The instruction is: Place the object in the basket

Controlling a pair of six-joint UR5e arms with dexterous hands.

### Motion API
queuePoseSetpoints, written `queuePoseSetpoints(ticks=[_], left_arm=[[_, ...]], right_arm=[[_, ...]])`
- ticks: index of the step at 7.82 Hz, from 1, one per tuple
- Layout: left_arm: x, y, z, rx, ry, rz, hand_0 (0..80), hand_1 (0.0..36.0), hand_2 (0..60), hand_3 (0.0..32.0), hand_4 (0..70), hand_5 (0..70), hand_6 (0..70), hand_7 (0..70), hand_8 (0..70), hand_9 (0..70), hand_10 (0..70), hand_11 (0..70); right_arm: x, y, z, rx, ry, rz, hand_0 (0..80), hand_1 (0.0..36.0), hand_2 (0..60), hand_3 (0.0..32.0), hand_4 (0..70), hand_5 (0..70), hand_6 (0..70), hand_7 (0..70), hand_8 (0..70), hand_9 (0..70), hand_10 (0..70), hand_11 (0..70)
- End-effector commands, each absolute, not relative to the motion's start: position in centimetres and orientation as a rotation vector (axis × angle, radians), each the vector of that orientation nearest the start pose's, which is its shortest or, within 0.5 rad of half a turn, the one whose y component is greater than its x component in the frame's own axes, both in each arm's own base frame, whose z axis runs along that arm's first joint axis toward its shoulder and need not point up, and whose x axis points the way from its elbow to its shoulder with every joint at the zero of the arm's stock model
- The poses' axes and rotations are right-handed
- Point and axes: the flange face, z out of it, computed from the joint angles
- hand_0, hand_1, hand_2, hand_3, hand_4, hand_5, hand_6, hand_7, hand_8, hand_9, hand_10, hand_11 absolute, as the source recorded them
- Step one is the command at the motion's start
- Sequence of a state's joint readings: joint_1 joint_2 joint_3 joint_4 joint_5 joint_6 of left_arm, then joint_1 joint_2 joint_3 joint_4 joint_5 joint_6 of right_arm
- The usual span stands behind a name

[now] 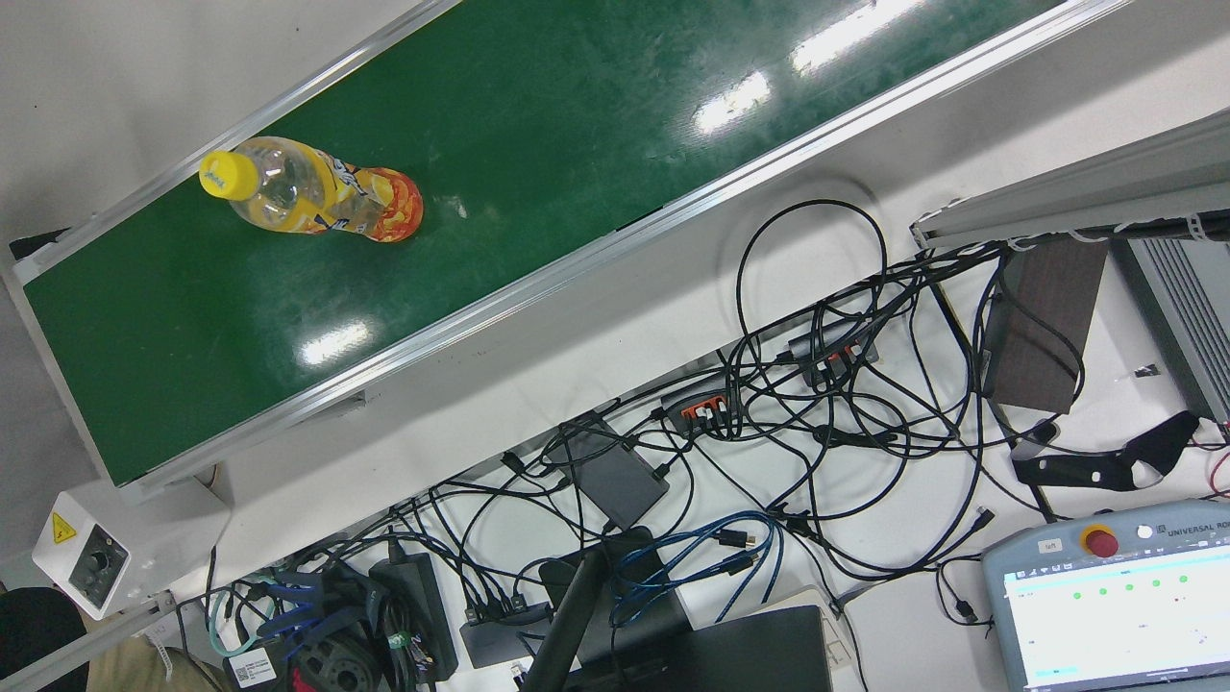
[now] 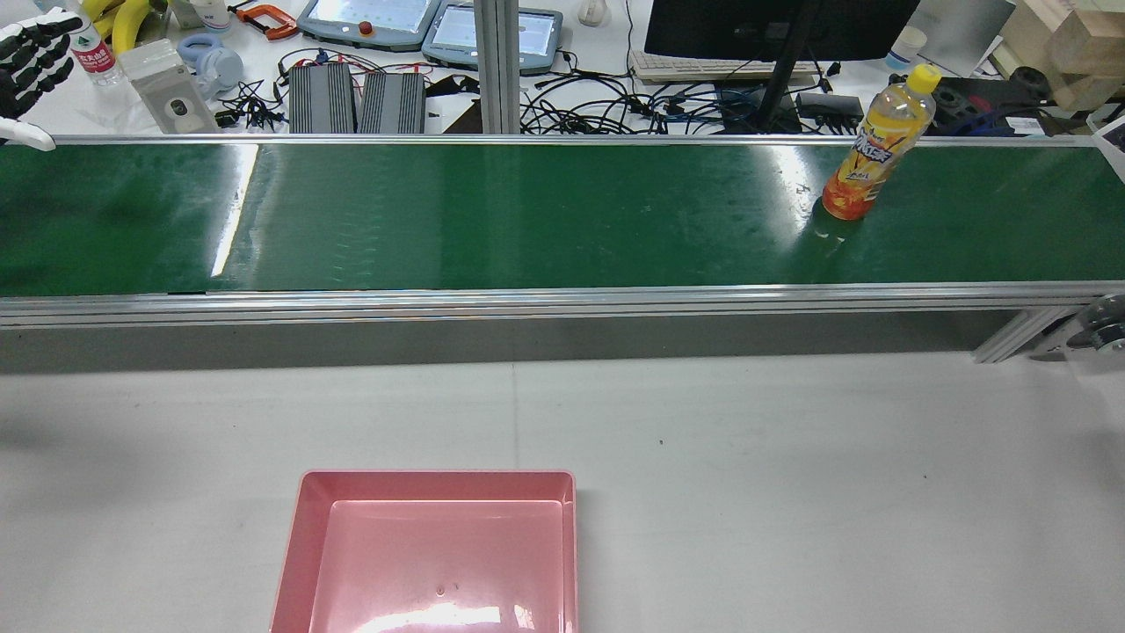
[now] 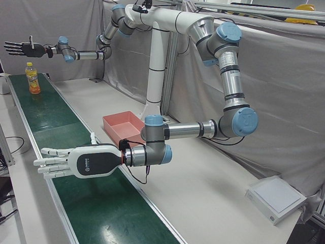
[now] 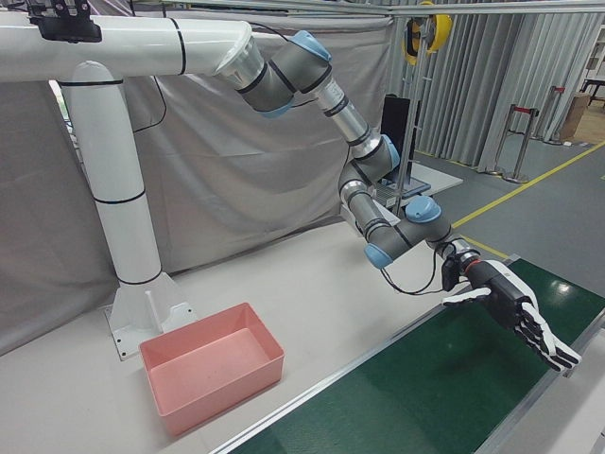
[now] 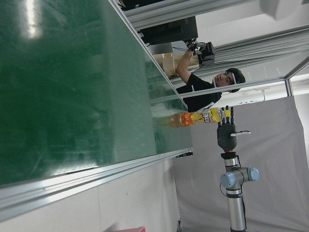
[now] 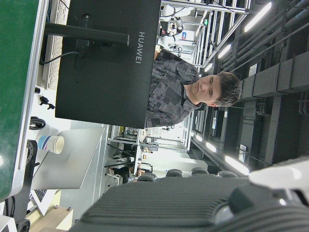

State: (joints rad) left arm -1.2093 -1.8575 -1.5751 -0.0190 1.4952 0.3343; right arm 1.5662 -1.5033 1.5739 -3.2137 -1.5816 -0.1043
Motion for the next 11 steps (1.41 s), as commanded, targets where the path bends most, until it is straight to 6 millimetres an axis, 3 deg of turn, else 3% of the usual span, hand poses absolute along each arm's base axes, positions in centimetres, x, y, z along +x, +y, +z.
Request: queuePoseSetpoints(ticks=[1, 11], left_arm=[[9.07, -63.44, 51.56, 0.038, 2.289, -1.595, 59.6, 13.0, 0.0, 0.0, 10.5, 17.2, 0.0, 0.8, 0.9, 0.1, 0.1, 2.1], [9.27, -63.69, 51.23, 0.036, 2.293, -1.59, 59.2, 12.9, 0.0, 0.0, 11.0, 18.8, 0.0, 0.6, 1.5, 0.7, 0.6, 2.7]], right_arm=[[12.98, -51.99, 65.87, -0.101, 2.279, -2.281, 0.0, 0.0, 0.0, 0.0, 0.0, 0.0, 0.0, 0.0, 0.0, 0.0, 0.0, 0.0], [12.98, -51.99, 65.87, -0.101, 2.279, -2.281, 0.0, 0.0, 0.0, 0.0, 0.0, 0.0, 0.0, 0.0, 0.0, 0.0, 0.0, 0.0]])
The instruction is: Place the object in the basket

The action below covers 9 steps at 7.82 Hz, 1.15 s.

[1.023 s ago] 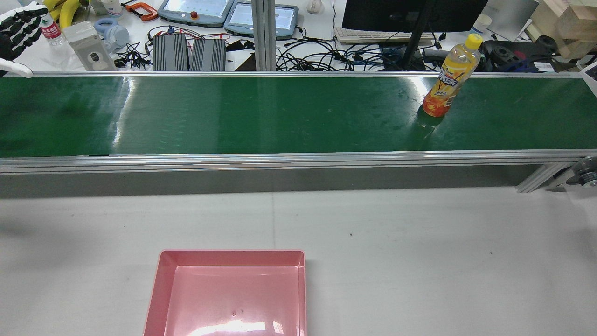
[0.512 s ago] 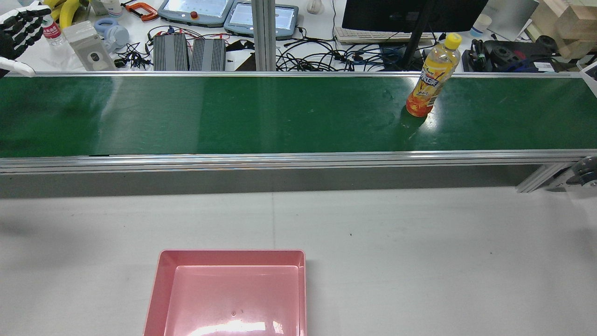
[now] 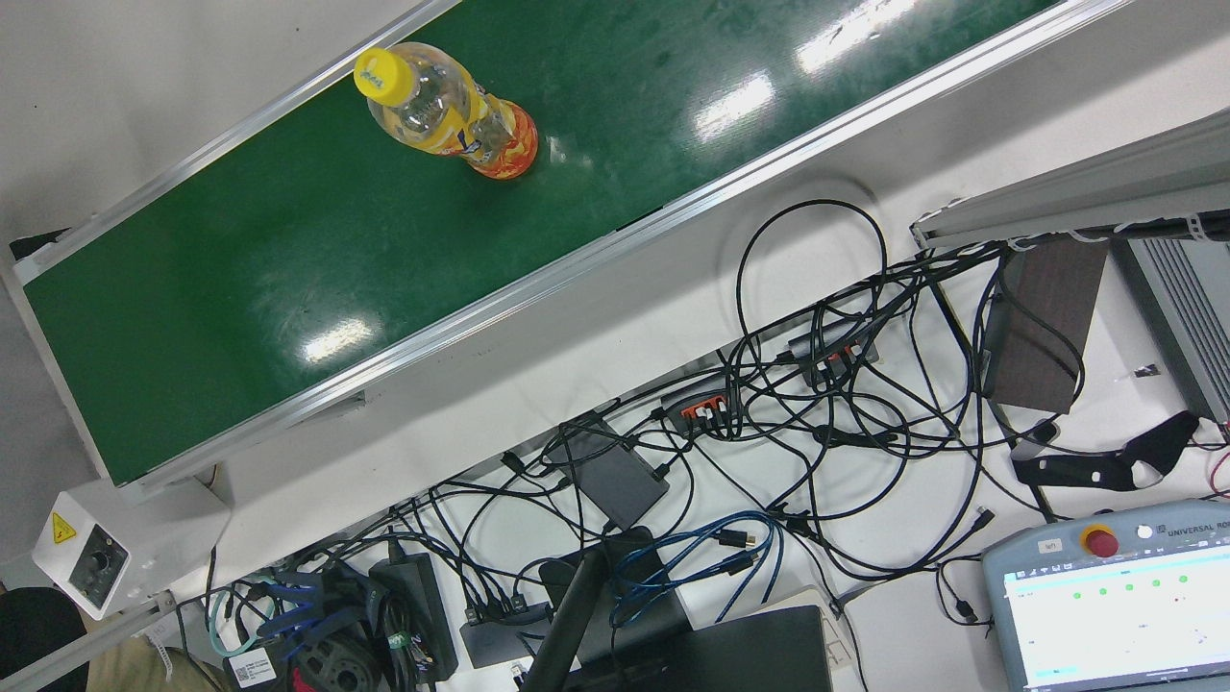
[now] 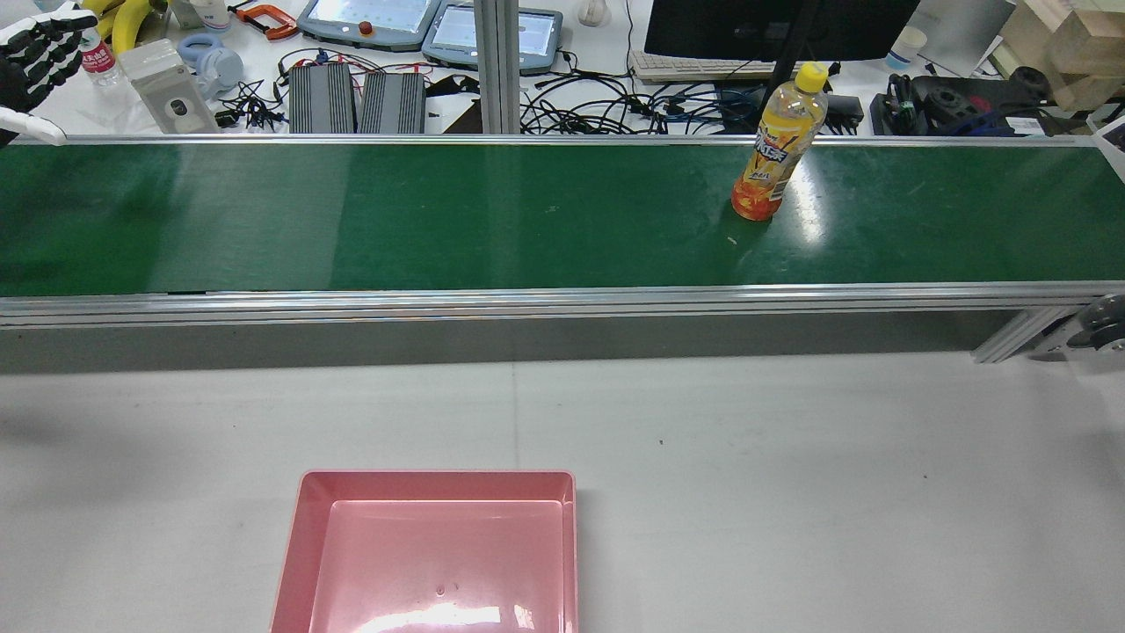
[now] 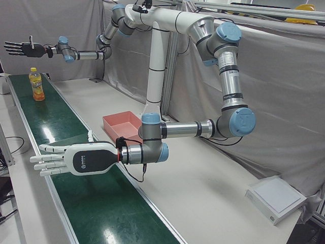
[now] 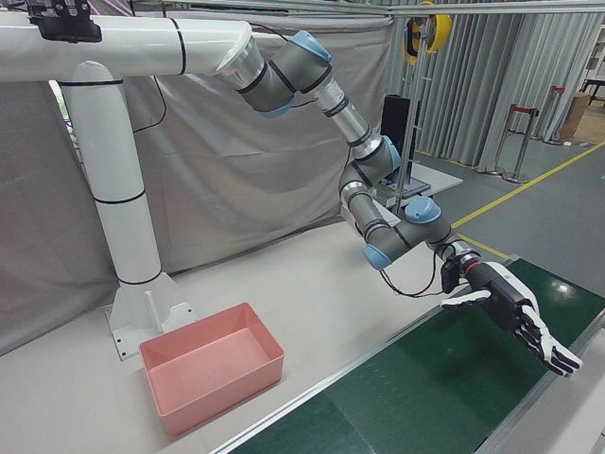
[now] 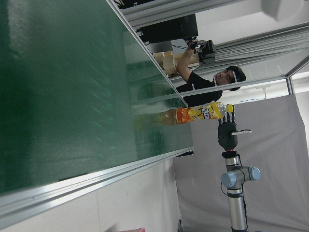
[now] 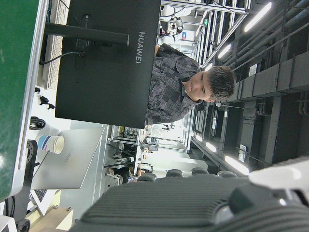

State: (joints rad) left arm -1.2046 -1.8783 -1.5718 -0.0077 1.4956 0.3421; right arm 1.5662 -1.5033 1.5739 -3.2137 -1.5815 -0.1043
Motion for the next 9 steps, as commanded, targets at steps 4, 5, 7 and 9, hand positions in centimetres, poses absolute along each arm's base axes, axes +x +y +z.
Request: queuePoseSetpoints(ticks=[4, 5, 7, 9], left_arm=[[9.39, -63.73, 51.14, 0.034, 2.294, -1.587, 59.4, 13.0, 0.0, 0.0, 10.3, 18.9, 0.0, 0.4, 1.2, 0.6, 0.2, 2.0], [9.29, -63.74, 51.14, 0.036, 2.295, -1.588, 59.4, 13.1, 0.0, 0.0, 10.9, 19.0, 0.0, 0.6, 1.2, 0.7, 0.5, 2.7], [9.3, -63.75, 51.21, 0.036, 2.293, -1.59, 59.1, 13.0, 0.0, 0.0, 10.6, 19.1, 0.0, 0.5, 1.2, 0.7, 0.7, 2.9], [9.31, -63.8, 51.12, 0.036, 2.295, -1.588, 59.0, 13.0, 0.0, 0.0, 10.4, 19.2, 0.0, 0.5, 1.1, 0.5, 1.1, 3.5]], right_arm=[[12.98, -51.99, 65.87, -0.101, 2.279, -2.281, 0.0, 0.0, 0.0, 0.0, 0.0, 0.0, 0.0, 0.0, 0.0, 0.0, 0.0, 0.0], [12.98, -51.99, 65.87, -0.101, 2.279, -2.281, 0.0, 0.0, 0.0, 0.0, 0.0, 0.0, 0.0, 0.0, 0.0, 0.0, 0.0, 0.0], [12.98, -51.99, 65.87, -0.101, 2.279, -2.281, 0.0, 0.0, 0.0, 0.0, 0.0, 0.0, 0.0, 0.0, 0.0, 0.0, 0.0, 0.0], [12.98, -51.99, 65.87, -0.101, 2.279, -2.281, 0.0, 0.0, 0.0, 0.0, 0.0, 0.0, 0.0, 0.0, 0.0, 0.0, 0.0, 0.0]])
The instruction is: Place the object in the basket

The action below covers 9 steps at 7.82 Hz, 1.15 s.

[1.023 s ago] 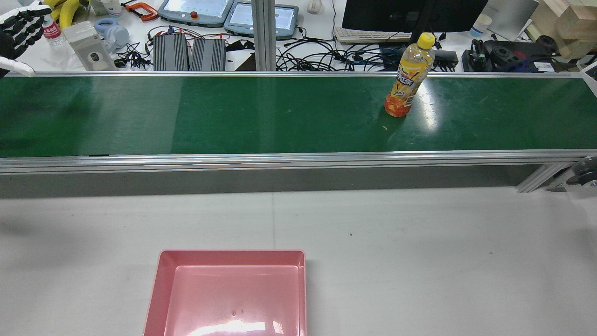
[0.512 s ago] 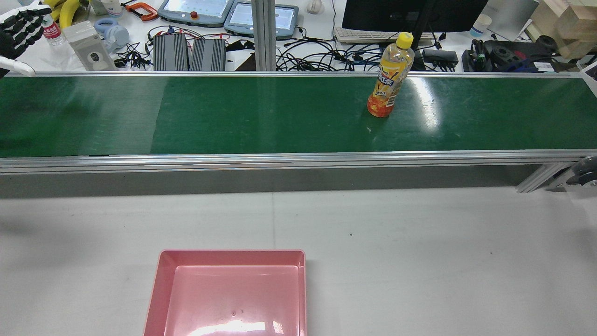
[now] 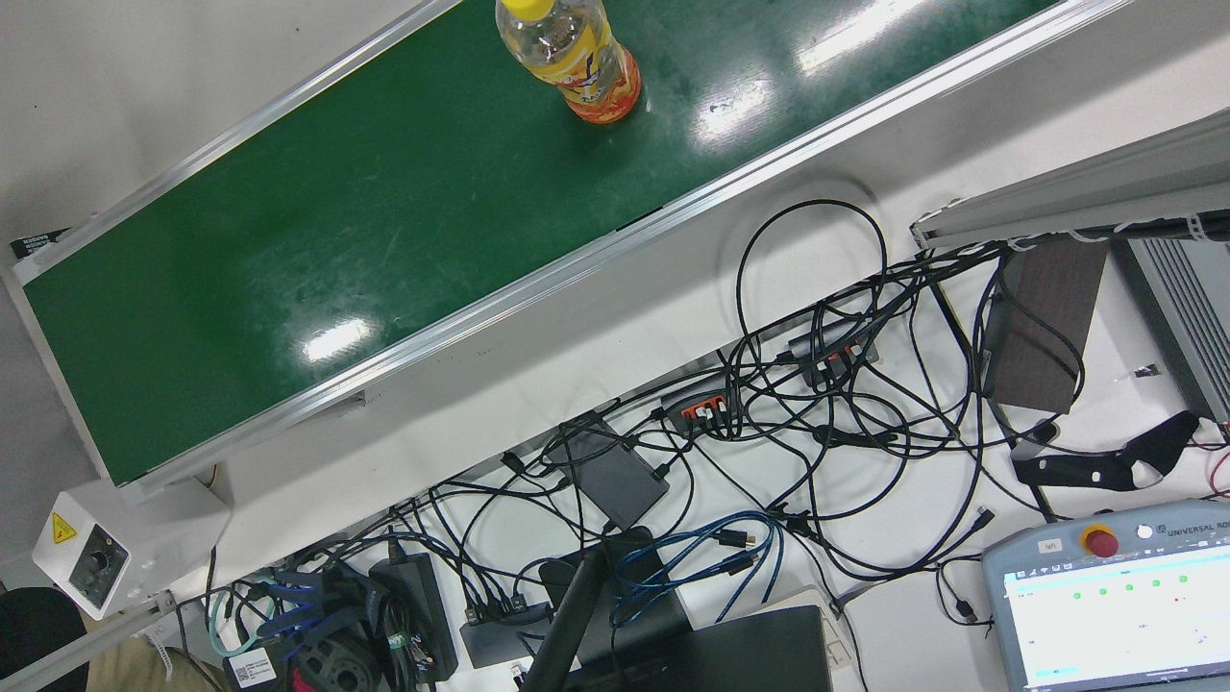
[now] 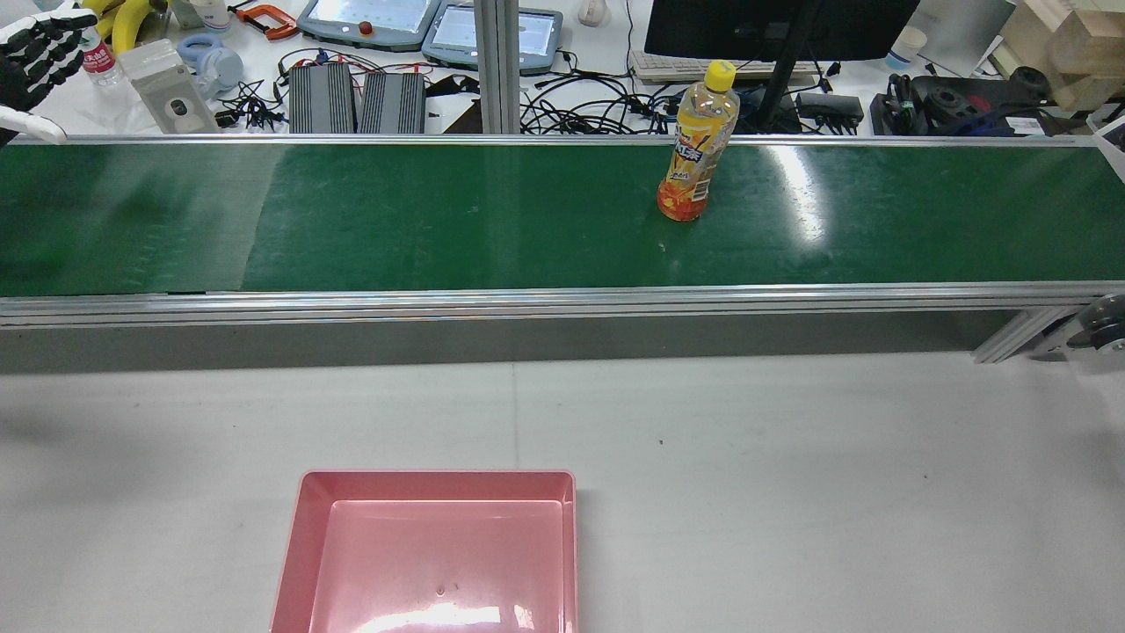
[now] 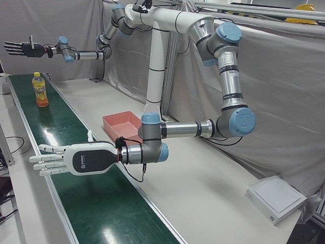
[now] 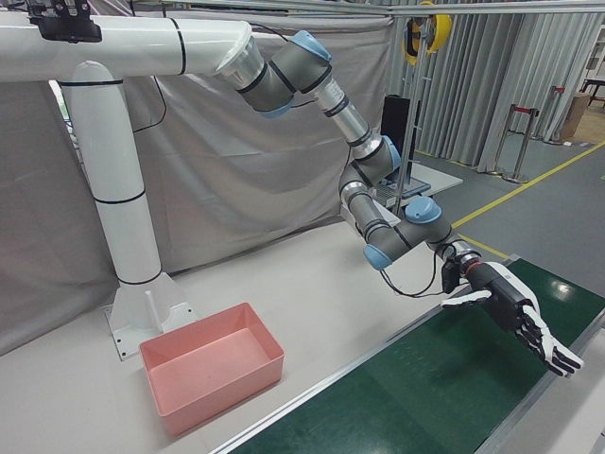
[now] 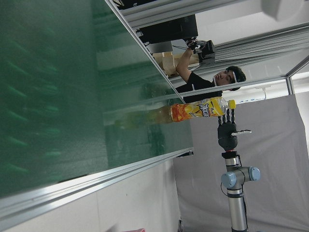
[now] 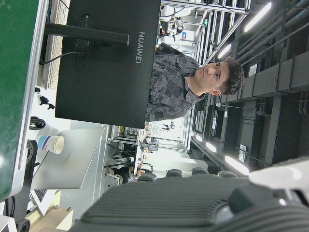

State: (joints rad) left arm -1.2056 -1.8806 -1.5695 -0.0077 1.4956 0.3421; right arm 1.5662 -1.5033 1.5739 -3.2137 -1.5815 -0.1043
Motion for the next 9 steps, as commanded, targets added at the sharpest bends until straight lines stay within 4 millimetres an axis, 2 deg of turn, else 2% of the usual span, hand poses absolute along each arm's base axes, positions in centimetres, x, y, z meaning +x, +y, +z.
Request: queuePoseSetpoints(ticks=[1, 3, 9], left_arm=[[9.36, -63.91, 51.0, 0.036, 2.296, -1.587, 59.4, 13.0, 0.0, 0.0, 11.1, 19.2, 0.0, 0.3, 1.1, 0.5, 0.6, 2.7], [9.36, -63.91, 51.0, 0.036, 2.296, -1.587, 59.4, 13.1, 0.0, 0.0, 11.1, 18.9, 0.0, 0.6, 0.8, 0.4, 1.6, 4.3], [9.38, -63.97, 50.98, 0.038, 2.296, -1.586, 59.1, 13.0, 0.0, 0.0, 10.3, 18.9, 0.0, 0.3, 0.9, 0.3, 0.8, 3.1]], right_arm=[[12.98, -51.99, 65.87, -0.101, 2.279, -2.281, 0.0, 0.0, 0.0, 0.0, 0.0, 0.0, 0.0, 0.0, 0.0, 0.0, 0.0, 0.0], [12.98, -51.99, 65.87, -0.101, 2.279, -2.281, 0.0, 0.0, 0.0, 0.0, 0.0, 0.0, 0.0, 0.0, 0.0, 0.0, 0.0, 0.0], [12.98, -51.99, 65.87, -0.101, 2.279, -2.281, 0.0, 0.0, 0.0, 0.0, 0.0, 0.0, 0.0, 0.0, 0.0, 0.0, 0.0, 0.0]])
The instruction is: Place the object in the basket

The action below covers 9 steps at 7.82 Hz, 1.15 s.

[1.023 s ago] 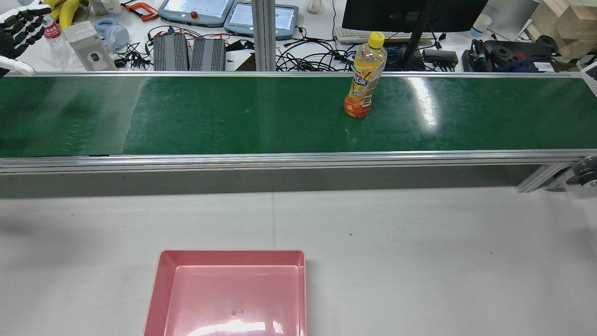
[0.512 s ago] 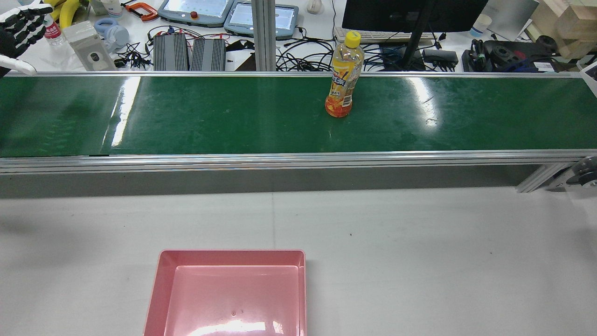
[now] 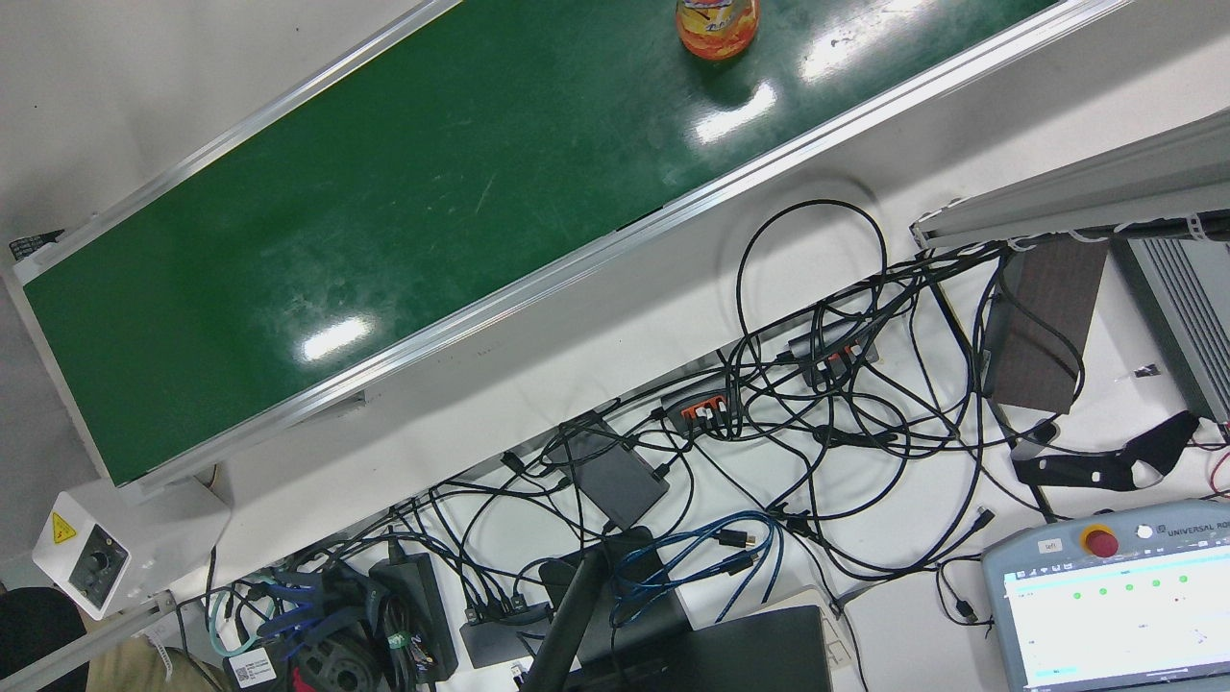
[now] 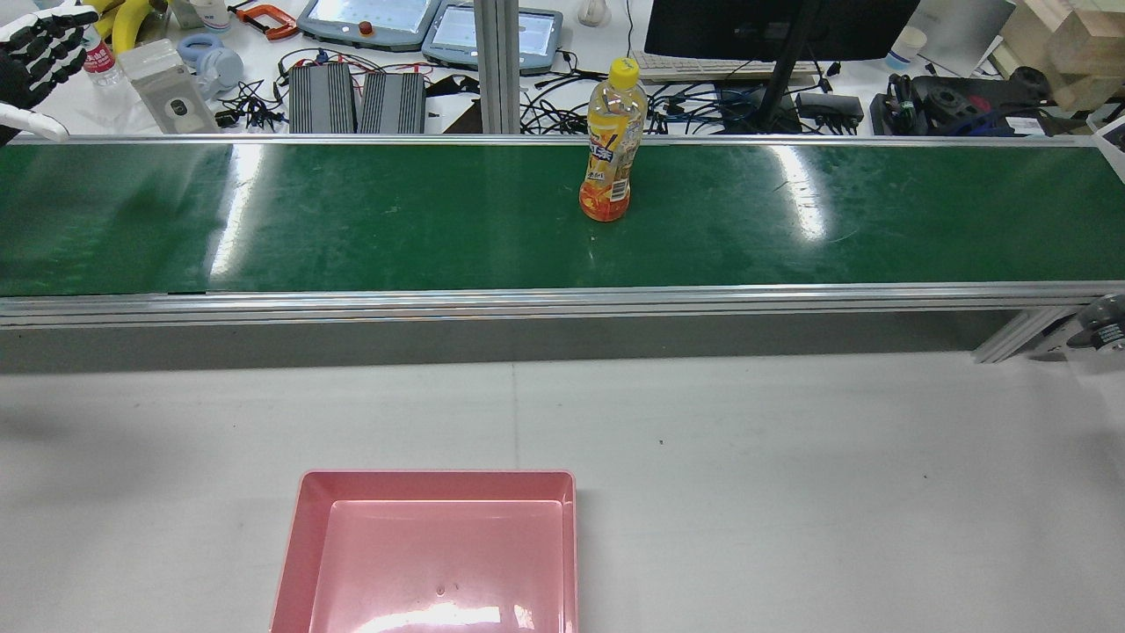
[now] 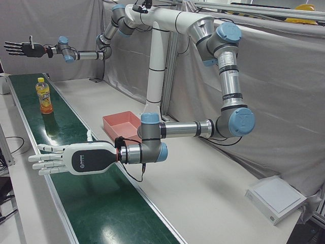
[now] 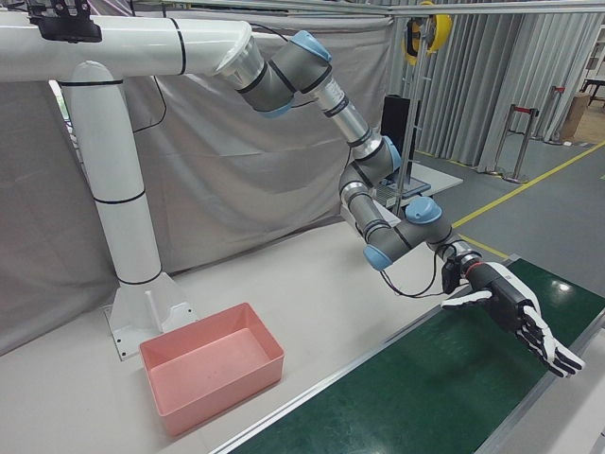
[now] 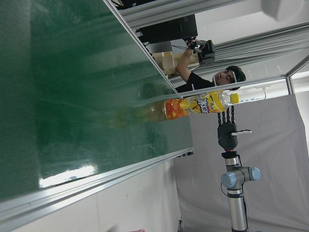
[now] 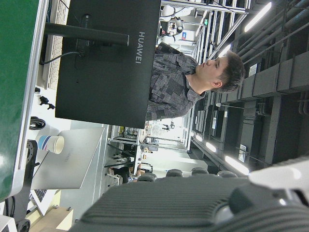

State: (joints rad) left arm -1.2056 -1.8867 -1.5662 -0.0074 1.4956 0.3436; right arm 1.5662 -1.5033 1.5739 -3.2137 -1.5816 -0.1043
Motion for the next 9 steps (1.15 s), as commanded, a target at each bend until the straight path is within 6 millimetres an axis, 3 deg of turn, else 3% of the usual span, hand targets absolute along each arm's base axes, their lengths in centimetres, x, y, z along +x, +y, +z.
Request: queuePoseSetpoints(ticks=[1, 8, 9], left_arm=[[9.4, -64.0, 51.0, 0.038, 2.296, -1.586, 59.4, 13.3, 0.0, 0.0, 10.7, 19.1, 0.0, 0.2, 0.7, 0.3, 1.1, 3.6], [9.5, -64.1, 50.9, 0.038, 2.296, -1.583, 59.3, 13.1, 0.0, 0.0, 10.1, 19.4, 0.0, 0.3, 0.9, 0.5, 1.2, 3.6], [10.1, -64.7, 49.4, 0.039, 2.303, -1.568, 58.9, 13.0, 0.0, 0.0, 10.8, 19.1, 0.0, 0.2, 0.5, 0.1, 0.7, 2.9]], right_arm=[[13.0, -52.0, 65.9, -0.101, 2.279, -2.281, 0.0, 0.0, 0.0, 0.0, 0.0, 0.0, 0.0, 0.0, 0.0, 0.0, 0.0, 0.0], [13.0, -52.0, 65.9, -0.101, 2.279, -2.281, 0.0, 0.0, 0.0, 0.0, 0.0, 0.0, 0.0, 0.0, 0.0, 0.0, 0.0, 0.0], [13.0, -52.0, 65.9, -0.101, 2.279, -2.281, 0.0, 0.0, 0.0, 0.0, 0.0, 0.0, 0.0, 0.0, 0.0, 0.0, 0.0, 0.0]])
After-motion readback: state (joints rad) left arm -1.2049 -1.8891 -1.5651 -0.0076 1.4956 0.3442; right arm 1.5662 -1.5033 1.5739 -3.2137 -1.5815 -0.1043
